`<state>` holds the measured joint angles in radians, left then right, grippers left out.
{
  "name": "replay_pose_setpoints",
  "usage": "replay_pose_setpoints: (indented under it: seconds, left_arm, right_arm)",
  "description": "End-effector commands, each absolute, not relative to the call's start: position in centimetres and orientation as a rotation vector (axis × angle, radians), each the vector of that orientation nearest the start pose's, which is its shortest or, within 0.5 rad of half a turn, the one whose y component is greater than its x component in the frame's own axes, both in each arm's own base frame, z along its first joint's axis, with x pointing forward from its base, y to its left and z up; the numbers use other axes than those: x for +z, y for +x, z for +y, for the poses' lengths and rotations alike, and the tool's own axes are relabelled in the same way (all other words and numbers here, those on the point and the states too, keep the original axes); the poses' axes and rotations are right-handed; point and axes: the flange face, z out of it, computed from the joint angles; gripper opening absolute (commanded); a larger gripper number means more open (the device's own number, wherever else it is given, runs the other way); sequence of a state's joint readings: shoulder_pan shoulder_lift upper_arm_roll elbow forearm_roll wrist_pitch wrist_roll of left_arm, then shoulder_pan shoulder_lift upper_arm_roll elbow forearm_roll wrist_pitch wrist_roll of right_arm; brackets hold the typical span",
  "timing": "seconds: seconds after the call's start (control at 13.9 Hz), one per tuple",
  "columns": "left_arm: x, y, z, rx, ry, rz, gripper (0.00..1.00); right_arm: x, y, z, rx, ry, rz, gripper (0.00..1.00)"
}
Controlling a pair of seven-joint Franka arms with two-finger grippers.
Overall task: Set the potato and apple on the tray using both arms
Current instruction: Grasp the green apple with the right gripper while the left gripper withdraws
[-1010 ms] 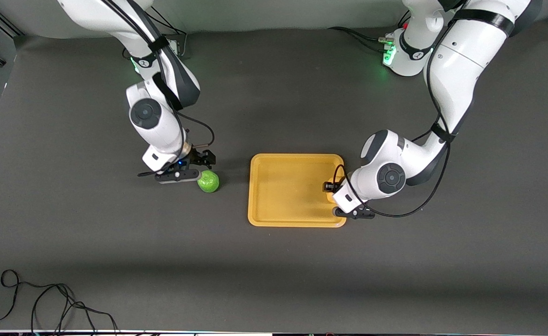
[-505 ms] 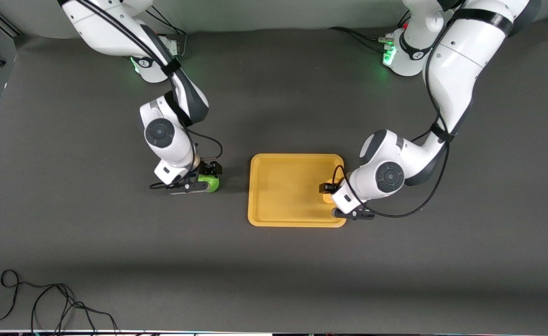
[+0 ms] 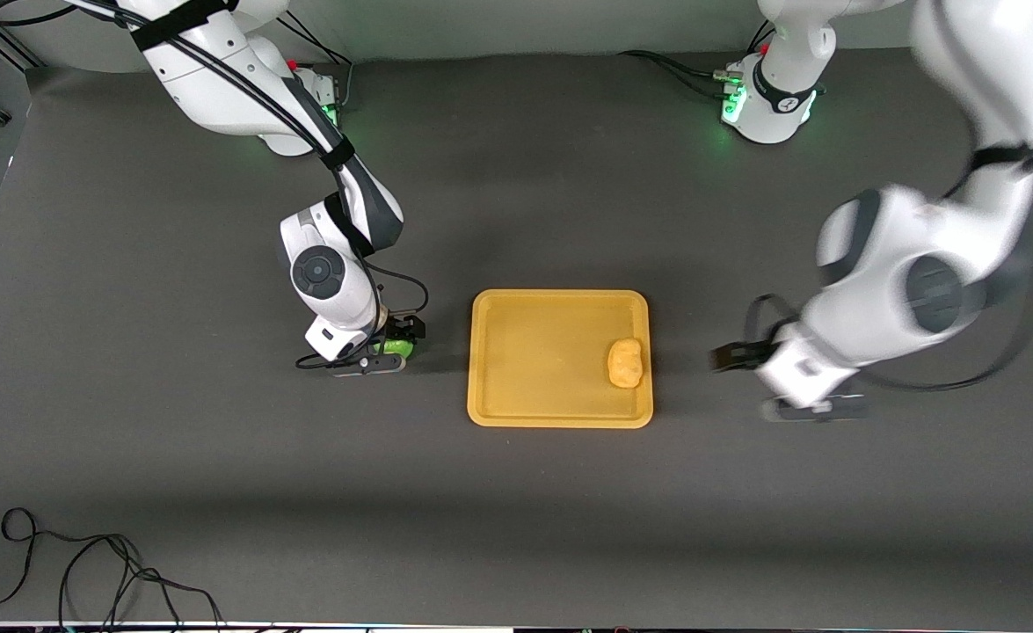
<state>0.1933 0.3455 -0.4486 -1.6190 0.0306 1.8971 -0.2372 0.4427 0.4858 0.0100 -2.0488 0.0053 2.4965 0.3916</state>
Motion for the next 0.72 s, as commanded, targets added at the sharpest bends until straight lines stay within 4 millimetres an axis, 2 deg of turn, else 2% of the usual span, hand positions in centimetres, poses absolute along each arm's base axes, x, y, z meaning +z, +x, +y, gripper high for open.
replay_pose_setpoints:
  seconds: [0.0,0.14,0.22,0.29,0.36,0.51,0.65]
  left_arm:
    - [49.6,62.2,-6.0,0.07,-3.198,0.191,1.0]
    - [53.0,61.1,-2.7,0.005,-3.165,0.223,1.0]
    - [54.1,60.3,-1.0,0.017,-3.138,0.239,1.0]
    - [55.0,59.6,0.9,0.029,-3.125,0.232,1.0]
    - [55.9,59.0,1.3,0.029,-3.113,0.222,1.0]
    - [57.1,57.8,1.7,0.032,-3.045,0.219,1.0]
    - [56.7,57.4,1.9,0.062,-3.038,0.215,1.0]
  right_arm:
    - [19.5,53.3,26.2,0.054,-3.151,-0.059,0.94]
    - [19.6,53.4,26.2,0.054,-3.151,-0.059,0.67]
    - [20.3,53.6,26.4,0.036,-3.146,-0.059,0.58]
    - [21.8,54.2,26.4,0.012,-3.14,-0.055,0.58]
    - [24.4,54.7,26.4,0.022,-3.144,-0.051,0.58]
    - [30.8,55.8,26.8,0.08,-3.159,-0.05,0.58]
    - [37.6,57.2,27.3,0.135,-3.17,-0.037,0.58]
